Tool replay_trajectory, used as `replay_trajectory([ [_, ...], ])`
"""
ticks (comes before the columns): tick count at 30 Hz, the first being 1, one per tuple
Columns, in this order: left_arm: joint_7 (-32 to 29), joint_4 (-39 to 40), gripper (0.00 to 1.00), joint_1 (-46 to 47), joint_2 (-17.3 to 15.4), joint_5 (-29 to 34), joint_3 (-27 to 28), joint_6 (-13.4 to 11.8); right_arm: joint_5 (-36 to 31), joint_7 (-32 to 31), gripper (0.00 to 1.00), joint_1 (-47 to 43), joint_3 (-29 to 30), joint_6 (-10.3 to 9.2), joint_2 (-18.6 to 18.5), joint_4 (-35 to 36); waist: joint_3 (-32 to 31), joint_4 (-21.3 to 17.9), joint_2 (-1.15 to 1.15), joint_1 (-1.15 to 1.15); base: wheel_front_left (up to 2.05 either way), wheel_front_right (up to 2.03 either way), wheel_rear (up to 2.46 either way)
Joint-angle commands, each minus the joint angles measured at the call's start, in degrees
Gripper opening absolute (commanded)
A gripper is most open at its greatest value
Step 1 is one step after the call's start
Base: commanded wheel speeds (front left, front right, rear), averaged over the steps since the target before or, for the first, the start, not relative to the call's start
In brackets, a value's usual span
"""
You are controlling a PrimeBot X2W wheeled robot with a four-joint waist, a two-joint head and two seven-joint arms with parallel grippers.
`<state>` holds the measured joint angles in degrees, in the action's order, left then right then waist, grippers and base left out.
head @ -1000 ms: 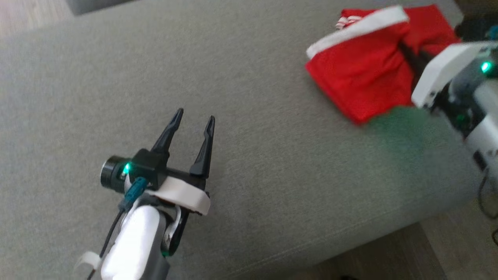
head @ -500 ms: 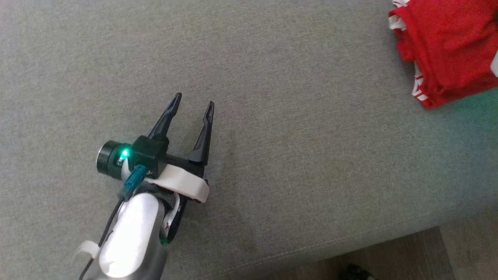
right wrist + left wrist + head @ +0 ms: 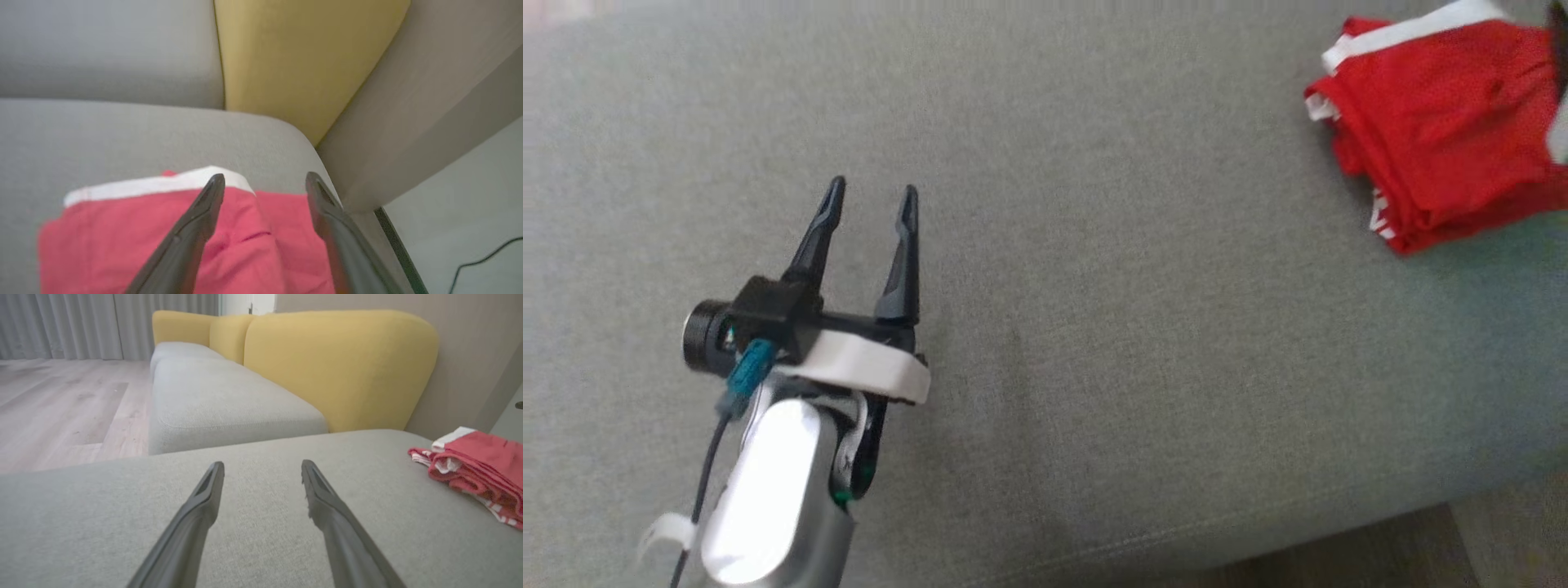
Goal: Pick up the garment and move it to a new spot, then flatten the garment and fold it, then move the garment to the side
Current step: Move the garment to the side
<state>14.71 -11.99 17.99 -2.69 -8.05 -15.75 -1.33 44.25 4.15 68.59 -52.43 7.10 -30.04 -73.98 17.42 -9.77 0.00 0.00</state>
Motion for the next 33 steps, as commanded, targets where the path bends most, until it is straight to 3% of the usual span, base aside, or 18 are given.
replay_trajectory([
  [1, 0.3, 2.6, 1.00, -0.6, -0.3, -0.7, 2.3, -0.2, 0.1, 2.3, 1.00, 0.6, 0.1, 0.39, 0.6, 0.7, -3.9, 0.2, 0.00, 0.00, 0.00, 0.00, 0.00],
  [8, 0.3, 4.5, 1.00, -4.7, -0.2, -2.9, 6.1, -0.3, 3.4, 9.4, 1.00, -4.8, 2.6, 0.39, 3.3, 7.0, -12.1, 1.2, 0.00, 0.00, 0.00, 0.00, 0.00],
  [14, 0.3, 4.1, 1.00, -7.9, -0.2, -3.6, 8.5, -1.1, 3.6, 10.8, 1.00, -13.1, 8.2, 0.39, 2.4, 17.4, -16.7, 2.2, 0.00, 0.00, 0.00, 0.00, 0.00],
  [20, 0.3, 2.6, 1.00, -9.3, -0.2, -3.0, 10.1, -1.4, -4.8, 10.8, 1.00, -27.3, 22.0, 0.39, 1.5, 32.0, -18.2, 4.4, 0.00, 0.00, 0.00, 0.00, 0.00],
  [21, 0.3, 1.9, 1.00, -9.6, -0.2, -3.4, 10.6, -1.3, -8.4, 10.8, 1.00, -33.0, 27.5, 0.39, 2.3, 37.1, -18.5, 5.4, 0.00, 0.00, 0.00, 0.00, 0.00],
  [25, 0.3, 1.2, 1.00, -10.0, -0.2, -4.1, 11.4, -1.7, -14.9, 10.8, 1.00, -44.7, 37.1, 0.39, 6.2, 46.8, -18.8, 7.4, 0.00, 0.00, 0.00, 0.00, 0.00],
  [33, 0.3, 1.5, 1.00, -11.4, -0.2, -3.5, 12.5, -2.7, -23.9, 10.8, 1.00, -58.7, 46.7, 0.39, 13.9, 57.1, -19.1, 9.7, 0.00, 0.00, 0.00, 0.00, 0.00],
])
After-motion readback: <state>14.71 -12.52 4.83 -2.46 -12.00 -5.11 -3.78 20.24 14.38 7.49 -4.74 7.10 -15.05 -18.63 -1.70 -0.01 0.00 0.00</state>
